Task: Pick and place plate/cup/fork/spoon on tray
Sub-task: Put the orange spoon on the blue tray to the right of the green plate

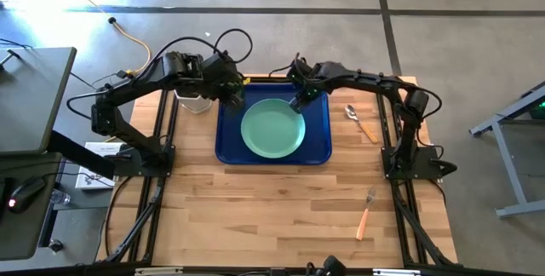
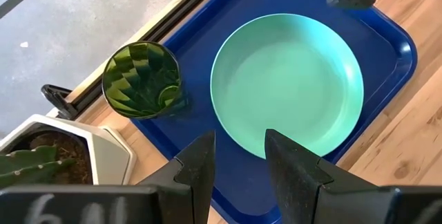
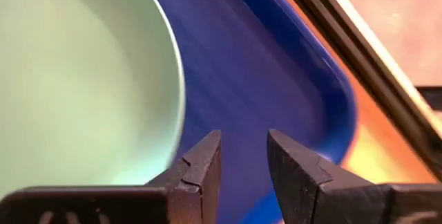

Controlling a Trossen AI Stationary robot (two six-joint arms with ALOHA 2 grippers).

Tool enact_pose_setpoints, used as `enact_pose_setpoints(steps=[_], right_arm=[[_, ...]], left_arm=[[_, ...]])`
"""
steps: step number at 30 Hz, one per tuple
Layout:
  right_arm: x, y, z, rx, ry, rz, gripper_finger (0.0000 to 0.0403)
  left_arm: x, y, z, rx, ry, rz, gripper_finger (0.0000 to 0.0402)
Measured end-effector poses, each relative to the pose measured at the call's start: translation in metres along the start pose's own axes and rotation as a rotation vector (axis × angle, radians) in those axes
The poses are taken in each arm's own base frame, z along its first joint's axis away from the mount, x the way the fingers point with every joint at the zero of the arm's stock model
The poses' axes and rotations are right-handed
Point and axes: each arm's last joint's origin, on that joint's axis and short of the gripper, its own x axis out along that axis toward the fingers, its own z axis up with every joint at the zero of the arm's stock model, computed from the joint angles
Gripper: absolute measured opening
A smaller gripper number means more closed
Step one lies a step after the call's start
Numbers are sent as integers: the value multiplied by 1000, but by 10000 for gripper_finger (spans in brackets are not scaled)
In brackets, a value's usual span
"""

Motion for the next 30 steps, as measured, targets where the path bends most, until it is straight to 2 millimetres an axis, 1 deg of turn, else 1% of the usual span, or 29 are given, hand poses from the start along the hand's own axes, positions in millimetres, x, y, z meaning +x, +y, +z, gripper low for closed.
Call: enact_pose_setpoints(steps=[3, 7, 10, 14, 17, 23, 30], right_arm=[[-3, -3, -5, -32, 62, -72, 108], [-1, -8, -20, -70, 176, -189, 108], [6, -10, -35, -89, 272, -222, 108], [12, -13, -57, -71, 334, -237, 108], [13, -16, -76, -49, 346, -241, 108], [3, -31, -108, 27, 320, -222, 108], [-9, -51, -137, 116, 276, -137, 108]], left_arm=[[0, 0, 0, 0, 0, 0, 115], [0, 0, 0, 1, 0, 0, 115], [0, 0, 0, 0, 0, 0, 115], [0, 1, 1, -4, 0, 3, 115], [1, 4, 2, -13, 0, 10, 115], [3, 12, 5, -41, 0, 29, 115], [5, 21, 8, -52, 1, 46, 115]])
